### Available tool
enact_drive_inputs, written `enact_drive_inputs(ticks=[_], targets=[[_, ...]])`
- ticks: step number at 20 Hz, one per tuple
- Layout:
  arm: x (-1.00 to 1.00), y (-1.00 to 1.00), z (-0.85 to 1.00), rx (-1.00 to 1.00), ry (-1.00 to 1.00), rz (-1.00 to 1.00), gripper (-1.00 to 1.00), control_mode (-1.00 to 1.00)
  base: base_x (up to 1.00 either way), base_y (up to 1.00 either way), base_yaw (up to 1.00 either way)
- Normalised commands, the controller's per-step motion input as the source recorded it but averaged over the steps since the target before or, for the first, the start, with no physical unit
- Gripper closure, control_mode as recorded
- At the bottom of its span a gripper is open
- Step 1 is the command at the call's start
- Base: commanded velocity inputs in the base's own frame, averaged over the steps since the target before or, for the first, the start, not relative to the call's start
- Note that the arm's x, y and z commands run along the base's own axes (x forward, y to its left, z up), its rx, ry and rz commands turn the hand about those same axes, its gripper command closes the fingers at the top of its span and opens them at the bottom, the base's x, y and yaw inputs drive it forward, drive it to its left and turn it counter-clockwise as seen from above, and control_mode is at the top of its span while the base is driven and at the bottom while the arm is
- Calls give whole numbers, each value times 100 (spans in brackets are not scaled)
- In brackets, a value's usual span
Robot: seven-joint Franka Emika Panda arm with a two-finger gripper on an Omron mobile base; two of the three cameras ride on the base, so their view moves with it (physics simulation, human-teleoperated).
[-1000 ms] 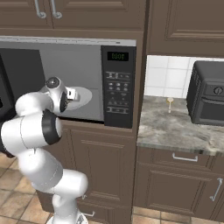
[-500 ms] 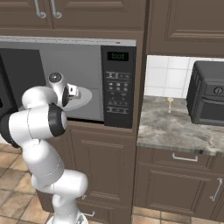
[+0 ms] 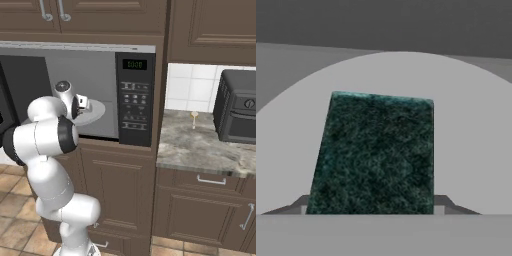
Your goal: Place the sponge inside the microwave to prepare for sanitizing.
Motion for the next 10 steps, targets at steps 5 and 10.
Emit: enact_drive_inputs(ticks=[5, 10], targets=[[0, 0, -3, 0, 0, 0, -100, -100, 0, 0, 0], [-3, 0, 8, 0, 0, 0, -100, -100, 0, 0, 0]])
